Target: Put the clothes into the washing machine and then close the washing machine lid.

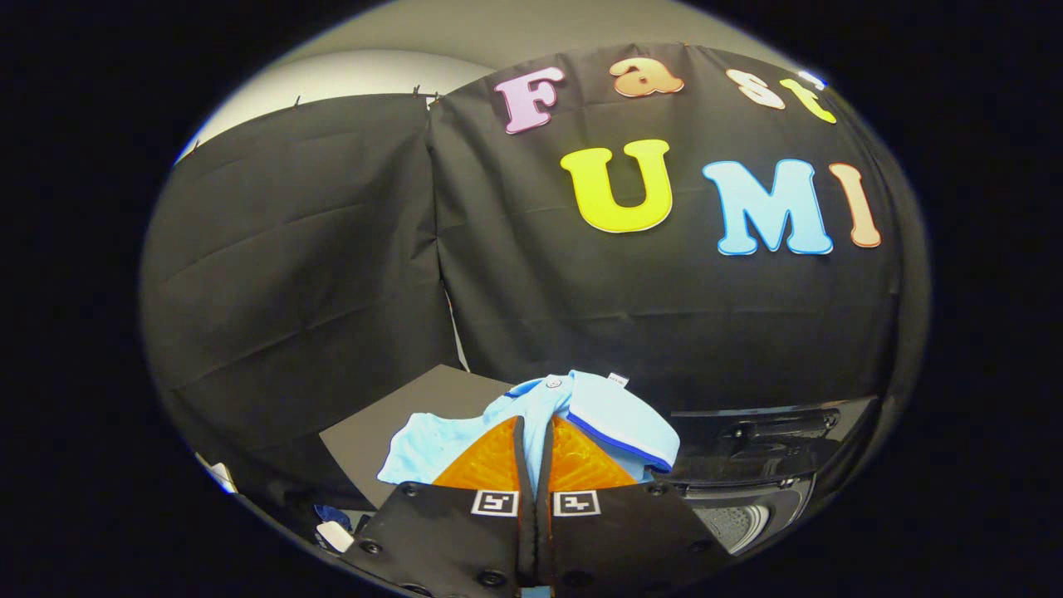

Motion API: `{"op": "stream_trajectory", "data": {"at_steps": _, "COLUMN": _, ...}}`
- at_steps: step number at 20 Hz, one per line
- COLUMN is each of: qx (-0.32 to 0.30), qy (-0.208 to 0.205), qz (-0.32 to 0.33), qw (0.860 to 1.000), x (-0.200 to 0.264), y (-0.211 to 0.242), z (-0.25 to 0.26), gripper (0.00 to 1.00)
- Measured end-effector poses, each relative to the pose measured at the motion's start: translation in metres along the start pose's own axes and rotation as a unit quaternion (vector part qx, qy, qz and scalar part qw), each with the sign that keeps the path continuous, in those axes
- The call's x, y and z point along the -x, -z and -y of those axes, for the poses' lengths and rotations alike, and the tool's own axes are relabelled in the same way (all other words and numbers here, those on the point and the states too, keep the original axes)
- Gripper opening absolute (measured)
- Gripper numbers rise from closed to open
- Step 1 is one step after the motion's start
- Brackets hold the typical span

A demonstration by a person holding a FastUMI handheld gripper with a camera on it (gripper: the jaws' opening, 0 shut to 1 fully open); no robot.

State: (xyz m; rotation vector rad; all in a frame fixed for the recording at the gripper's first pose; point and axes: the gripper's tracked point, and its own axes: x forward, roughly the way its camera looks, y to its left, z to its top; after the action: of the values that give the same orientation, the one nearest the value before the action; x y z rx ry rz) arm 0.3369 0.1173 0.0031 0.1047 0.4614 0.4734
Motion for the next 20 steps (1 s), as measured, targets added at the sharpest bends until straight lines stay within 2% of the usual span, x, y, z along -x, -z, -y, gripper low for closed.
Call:
{"op": "stream_trajectory", "data": {"at_steps": 8, "qx": -0.007, "qy": 0.06, "qz": 0.019, "qw": 0.998, "x": 0.035, "y": -0.01, "z": 0.073, "gripper": 0.01}}
{"op": "stream_trajectory", "data": {"at_steps": 20, "qx": -0.014, "qy": 0.136, "qz": 0.015, "qw": 0.99, "x": 0.074, "y": 0.006, "z": 0.164, "gripper": 0.01}}
